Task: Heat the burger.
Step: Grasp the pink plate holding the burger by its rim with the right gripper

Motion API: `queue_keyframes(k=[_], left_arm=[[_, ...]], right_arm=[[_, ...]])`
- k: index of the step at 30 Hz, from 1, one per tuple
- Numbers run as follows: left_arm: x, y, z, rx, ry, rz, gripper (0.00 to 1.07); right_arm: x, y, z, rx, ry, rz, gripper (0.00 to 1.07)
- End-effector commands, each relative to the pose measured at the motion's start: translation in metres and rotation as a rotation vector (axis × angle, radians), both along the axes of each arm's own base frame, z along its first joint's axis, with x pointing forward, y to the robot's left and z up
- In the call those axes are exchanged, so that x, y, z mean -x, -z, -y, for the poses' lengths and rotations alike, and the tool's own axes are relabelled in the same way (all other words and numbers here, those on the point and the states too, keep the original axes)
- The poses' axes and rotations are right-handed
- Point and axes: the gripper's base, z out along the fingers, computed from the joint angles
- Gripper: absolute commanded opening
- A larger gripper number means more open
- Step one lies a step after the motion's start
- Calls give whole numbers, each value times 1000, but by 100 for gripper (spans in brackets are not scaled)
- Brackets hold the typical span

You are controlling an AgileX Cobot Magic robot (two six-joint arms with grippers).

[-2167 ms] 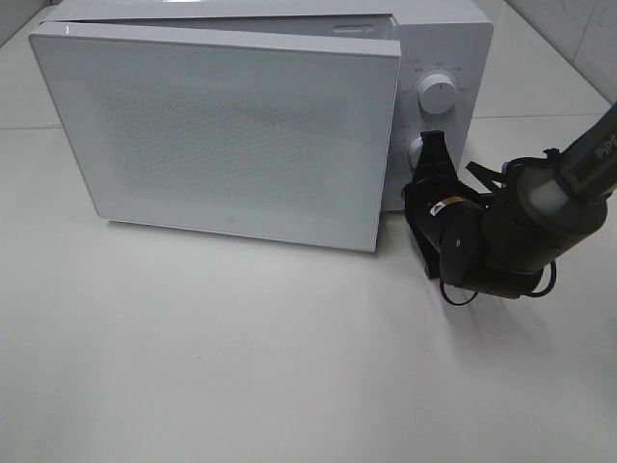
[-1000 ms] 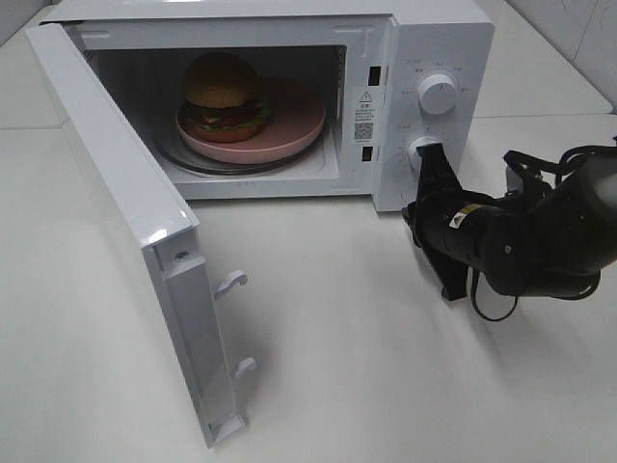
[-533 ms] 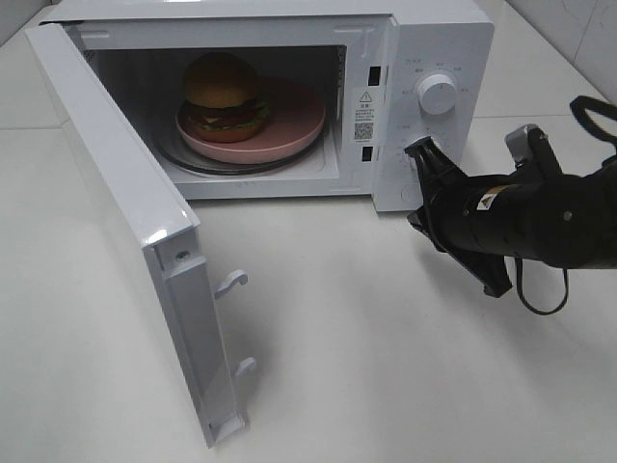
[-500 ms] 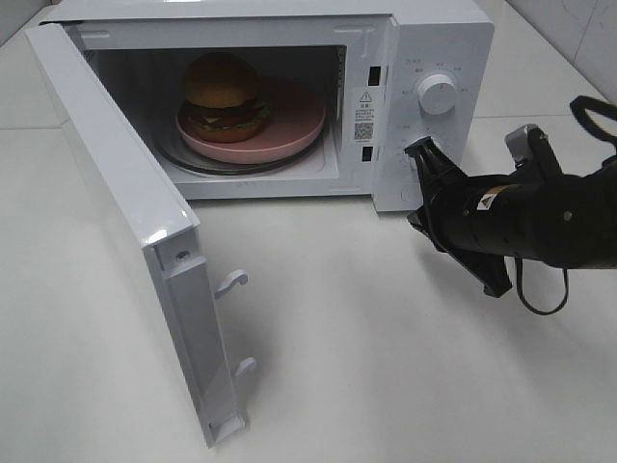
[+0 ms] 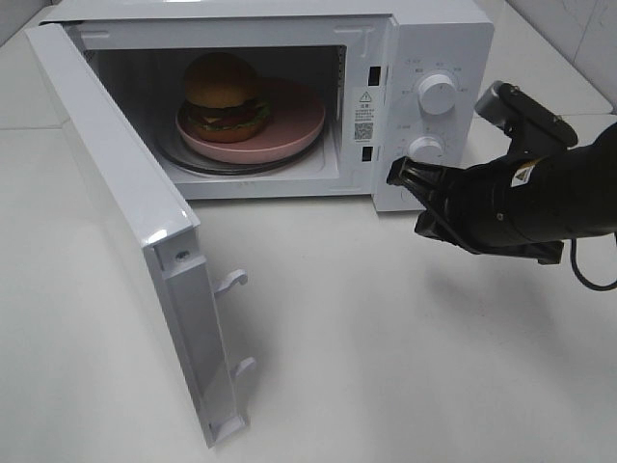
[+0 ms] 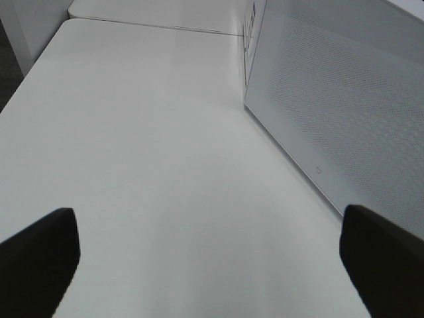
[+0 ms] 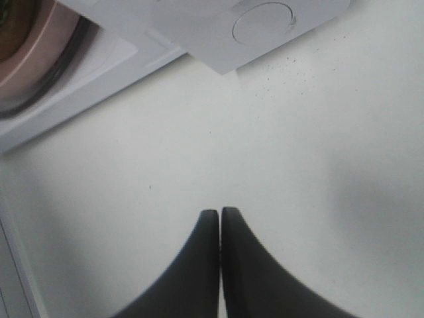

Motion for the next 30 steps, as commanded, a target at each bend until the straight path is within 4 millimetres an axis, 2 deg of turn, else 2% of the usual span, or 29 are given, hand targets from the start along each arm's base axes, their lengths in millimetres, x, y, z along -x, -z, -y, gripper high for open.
queue_keyframes(k=[1, 18, 20, 21, 26, 30], left_arm=[[0, 1, 0, 4, -9, 4, 100], [0, 1, 0, 4, -9, 4, 100], [0, 1, 0, 4, -9, 4, 100], [0, 1, 0, 4, -9, 4, 100], [0, 1, 0, 4, -9, 4, 100], [0, 1, 0, 4, -9, 4, 100]], right_arm=[[7, -6, 3, 109, -125, 10, 1], [33, -25, 8, 382, -519, 20, 6], [38, -27, 11, 509, -678, 41, 8], [38, -27, 11, 509, -678, 41, 8], [37, -35, 13, 697, -890, 105, 9], [32, -42, 12, 781, -967, 157, 10]])
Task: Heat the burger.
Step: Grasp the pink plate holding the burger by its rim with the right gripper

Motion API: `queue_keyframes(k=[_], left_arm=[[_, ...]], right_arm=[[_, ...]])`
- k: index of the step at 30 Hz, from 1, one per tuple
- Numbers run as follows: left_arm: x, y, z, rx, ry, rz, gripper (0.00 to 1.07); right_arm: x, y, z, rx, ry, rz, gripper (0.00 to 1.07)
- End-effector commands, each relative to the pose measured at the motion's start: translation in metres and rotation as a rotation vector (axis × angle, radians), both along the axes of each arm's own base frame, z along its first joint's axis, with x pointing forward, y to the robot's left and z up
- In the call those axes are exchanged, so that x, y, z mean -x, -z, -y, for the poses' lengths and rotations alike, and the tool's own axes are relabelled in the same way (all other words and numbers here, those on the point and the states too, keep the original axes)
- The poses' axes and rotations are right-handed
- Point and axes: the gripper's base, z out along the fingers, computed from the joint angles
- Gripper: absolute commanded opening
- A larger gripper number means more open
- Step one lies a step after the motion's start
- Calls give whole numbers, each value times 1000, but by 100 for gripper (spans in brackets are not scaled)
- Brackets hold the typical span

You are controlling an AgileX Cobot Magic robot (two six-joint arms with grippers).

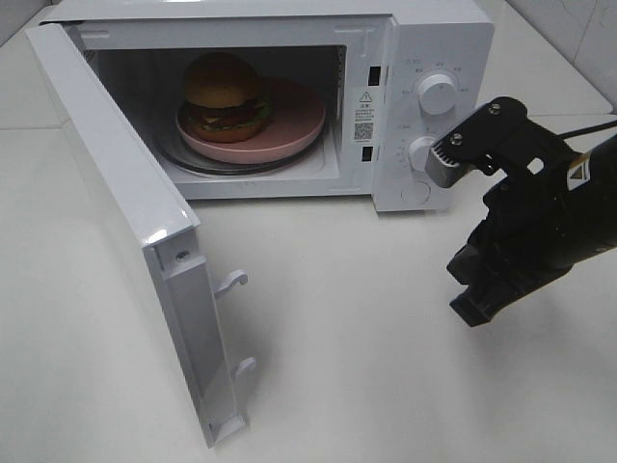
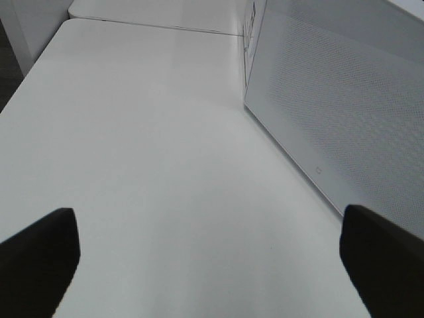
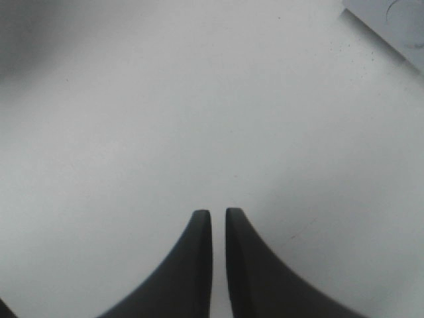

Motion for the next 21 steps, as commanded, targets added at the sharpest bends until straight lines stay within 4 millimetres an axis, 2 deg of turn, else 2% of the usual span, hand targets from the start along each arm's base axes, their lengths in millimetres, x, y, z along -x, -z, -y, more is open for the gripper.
queue_keyframes(k=[1, 5, 8, 9, 10, 11, 12, 13, 14, 15, 16, 21], left_arm=[[0, 1, 0, 4, -9, 4, 100], [0, 1, 0, 4, -9, 4, 100], [0, 1, 0, 4, -9, 4, 100], [0, 1, 0, 4, -9, 4, 100], [0, 1, 0, 4, -9, 4, 100], [0, 1, 0, 4, -9, 4, 100], [0, 1, 0, 4, -9, 4, 100], [0, 1, 0, 4, -9, 4, 100], [0, 1, 0, 4, -9, 4, 100], [0, 1, 0, 4, -9, 4, 100], [0, 1, 0, 4, -9, 4, 100], [0, 1, 0, 4, -9, 4, 100]], right_arm=[[-4, -10, 2, 85, -119, 70, 10], [-9, -17, 1, 170, -248, 142, 15], [-10, -18, 1, 184, -269, 154, 17], [-11, -20, 0, 197, -288, 169, 25], [-12, -22, 0, 195, -288, 175, 38], [-12, -22, 0, 195, -288, 175, 38], [-13, -22, -1, 194, -287, 177, 47], [-14, -23, 0, 208, -298, 191, 67], [-14, -23, 0, 208, -298, 191, 67], [-14, -23, 0, 225, -310, 199, 79], [-15, -23, 2, 278, -353, 220, 97], [-17, -23, 6, 382, -425, 257, 98]])
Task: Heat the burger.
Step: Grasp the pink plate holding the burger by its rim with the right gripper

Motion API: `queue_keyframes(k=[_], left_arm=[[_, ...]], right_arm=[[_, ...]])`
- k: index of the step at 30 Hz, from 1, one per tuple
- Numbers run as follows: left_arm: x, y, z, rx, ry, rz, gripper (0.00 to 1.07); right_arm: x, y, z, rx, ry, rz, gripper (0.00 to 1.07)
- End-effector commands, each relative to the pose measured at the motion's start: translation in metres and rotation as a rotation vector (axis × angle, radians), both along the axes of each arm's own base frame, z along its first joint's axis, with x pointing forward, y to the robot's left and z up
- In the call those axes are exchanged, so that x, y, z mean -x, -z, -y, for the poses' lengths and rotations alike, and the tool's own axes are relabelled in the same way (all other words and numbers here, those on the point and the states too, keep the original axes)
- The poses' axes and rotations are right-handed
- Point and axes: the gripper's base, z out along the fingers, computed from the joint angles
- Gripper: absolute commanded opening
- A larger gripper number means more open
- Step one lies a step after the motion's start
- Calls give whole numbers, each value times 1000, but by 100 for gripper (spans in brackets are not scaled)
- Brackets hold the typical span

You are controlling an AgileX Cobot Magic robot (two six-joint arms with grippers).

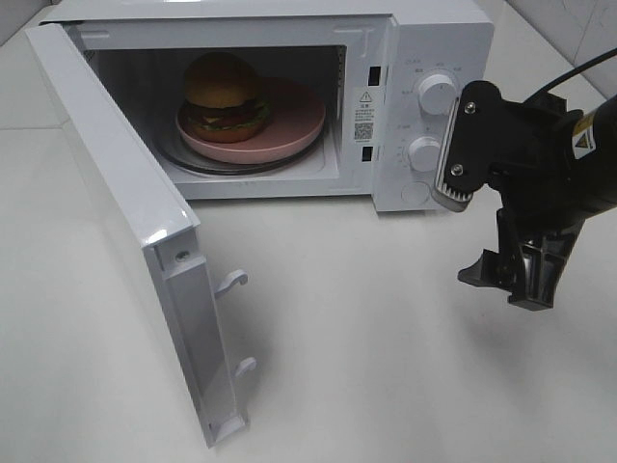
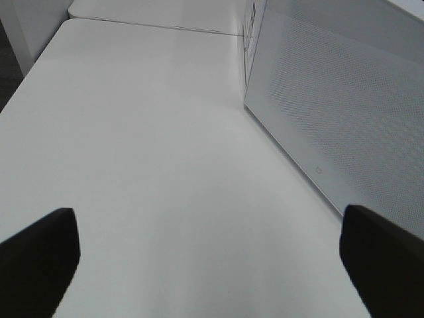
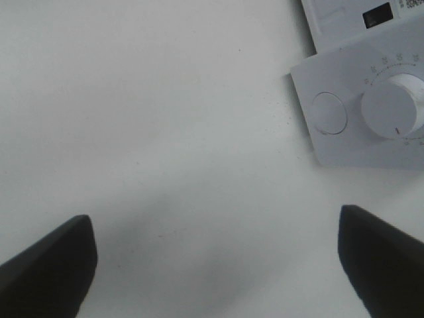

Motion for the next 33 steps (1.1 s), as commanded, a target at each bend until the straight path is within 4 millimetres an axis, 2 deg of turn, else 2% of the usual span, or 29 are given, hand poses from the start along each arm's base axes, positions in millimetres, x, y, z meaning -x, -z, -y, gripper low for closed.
queue_keyframes(k=[1, 10, 16, 20, 27, 29, 33], left_arm=[[0, 1, 0, 4, -9, 4, 100], [0, 1, 0, 4, -9, 4, 100], [0, 1, 0, 4, -9, 4, 100], [0, 1, 0, 4, -9, 4, 100], [0, 1, 0, 4, -9, 4, 100], [0, 1, 0, 4, -9, 4, 100], [0, 1, 0, 4, -9, 4, 100]], right_arm=[[-2, -5, 4, 54, -40, 41, 98], [-4, -7, 5, 111, -79, 76, 96], [-16, -23, -5, 94, -93, 129, 94], [-25, -27, -28, 134, -182, 161, 93], [-39, -21, -55, 168, -262, 175, 91], [-50, -18, -68, 172, -287, 189, 91], [-56, -14, -76, 183, -304, 188, 90]])
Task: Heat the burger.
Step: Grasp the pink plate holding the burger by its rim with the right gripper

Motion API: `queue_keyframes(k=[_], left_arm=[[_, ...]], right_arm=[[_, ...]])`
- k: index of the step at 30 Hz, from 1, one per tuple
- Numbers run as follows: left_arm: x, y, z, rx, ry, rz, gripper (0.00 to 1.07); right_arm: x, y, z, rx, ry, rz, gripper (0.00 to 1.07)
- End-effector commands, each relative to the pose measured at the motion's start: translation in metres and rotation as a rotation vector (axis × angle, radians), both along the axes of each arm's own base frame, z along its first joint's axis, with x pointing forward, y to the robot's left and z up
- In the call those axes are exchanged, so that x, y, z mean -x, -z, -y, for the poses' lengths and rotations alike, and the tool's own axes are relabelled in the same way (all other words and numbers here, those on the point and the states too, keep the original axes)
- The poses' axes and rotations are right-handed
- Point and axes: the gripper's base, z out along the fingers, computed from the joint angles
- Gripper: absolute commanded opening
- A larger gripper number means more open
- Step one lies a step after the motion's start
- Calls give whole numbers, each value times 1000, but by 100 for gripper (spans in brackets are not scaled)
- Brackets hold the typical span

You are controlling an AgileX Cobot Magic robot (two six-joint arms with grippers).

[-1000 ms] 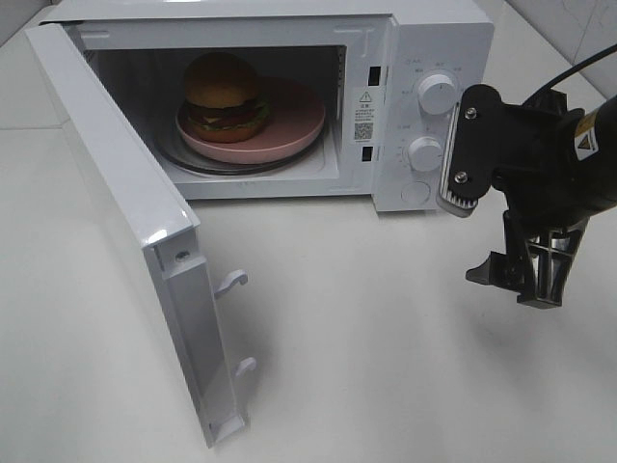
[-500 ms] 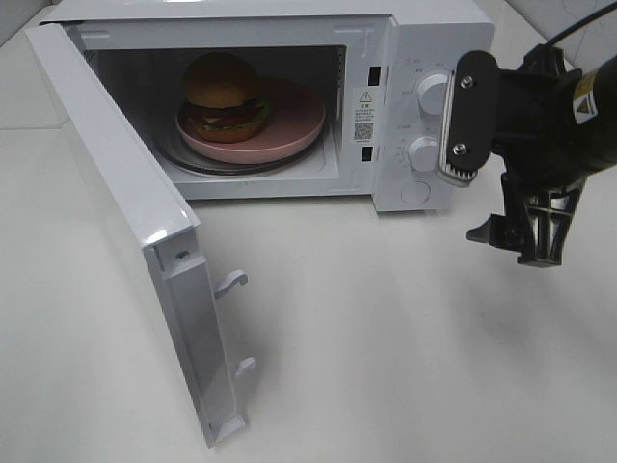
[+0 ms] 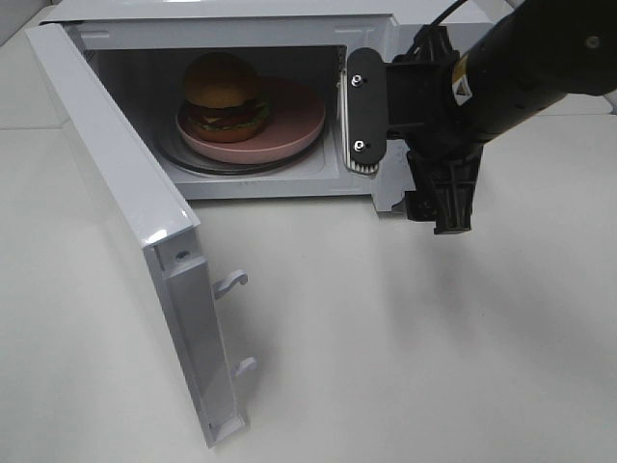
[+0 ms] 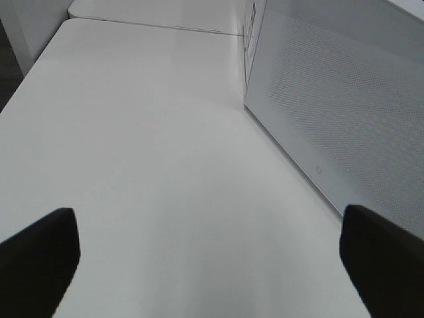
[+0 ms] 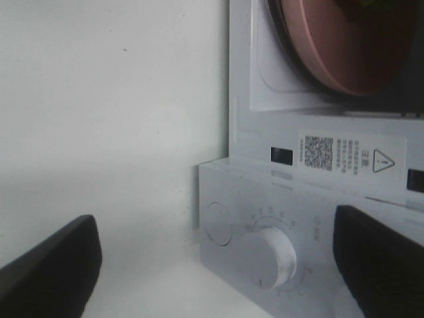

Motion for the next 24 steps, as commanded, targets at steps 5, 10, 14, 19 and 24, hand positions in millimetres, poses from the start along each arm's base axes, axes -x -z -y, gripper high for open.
queue_keyframes(k=[5, 10, 14, 19, 24], left_arm=[[0, 1, 0, 4, -9, 4, 100], [0, 1, 0, 4, -9, 4, 100], [0, 1, 0, 4, -9, 4, 100], [0, 1, 0, 4, -9, 4, 100], [0, 1, 0, 4, -9, 4, 100]], right_arm=[[-14, 5, -26, 19, -69, 36, 90], [-30, 13, -50, -3, -104, 53, 90], [-37, 17, -58, -20, -112, 61, 89], [-45, 26, -72, -28, -133, 65, 89], [-57, 36, -89, -58, -158, 84, 88]])
